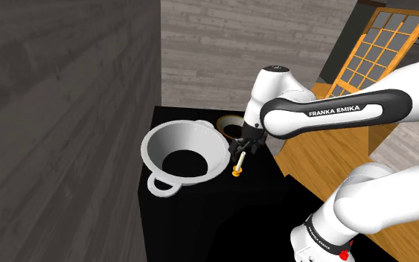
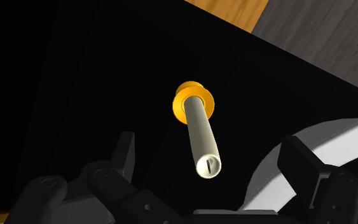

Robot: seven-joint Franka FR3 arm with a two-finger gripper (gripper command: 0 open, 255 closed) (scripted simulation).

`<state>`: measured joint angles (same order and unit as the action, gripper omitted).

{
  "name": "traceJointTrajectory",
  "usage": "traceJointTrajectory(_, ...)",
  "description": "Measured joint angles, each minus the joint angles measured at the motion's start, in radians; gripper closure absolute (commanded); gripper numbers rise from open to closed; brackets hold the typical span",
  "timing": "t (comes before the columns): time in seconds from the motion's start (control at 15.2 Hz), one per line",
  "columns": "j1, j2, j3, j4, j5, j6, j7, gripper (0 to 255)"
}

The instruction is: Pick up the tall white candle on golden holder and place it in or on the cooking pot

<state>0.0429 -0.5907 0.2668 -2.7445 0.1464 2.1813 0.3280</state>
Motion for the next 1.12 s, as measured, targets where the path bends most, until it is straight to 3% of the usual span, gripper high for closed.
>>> traceJointTrajectory(0.46, 0.000, 0.006, 0.002, -0.018, 0.002, 0.024, -0.001, 0)
traceJointTrajectory(0.53, 0.000, 0.006, 0.002, -0.018, 0.002, 0.024, -0.001, 255)
traceJointTrajectory(1.12, 0.000, 0.006, 0.002, -0.017, 0.002, 0.024, -0.001, 255)
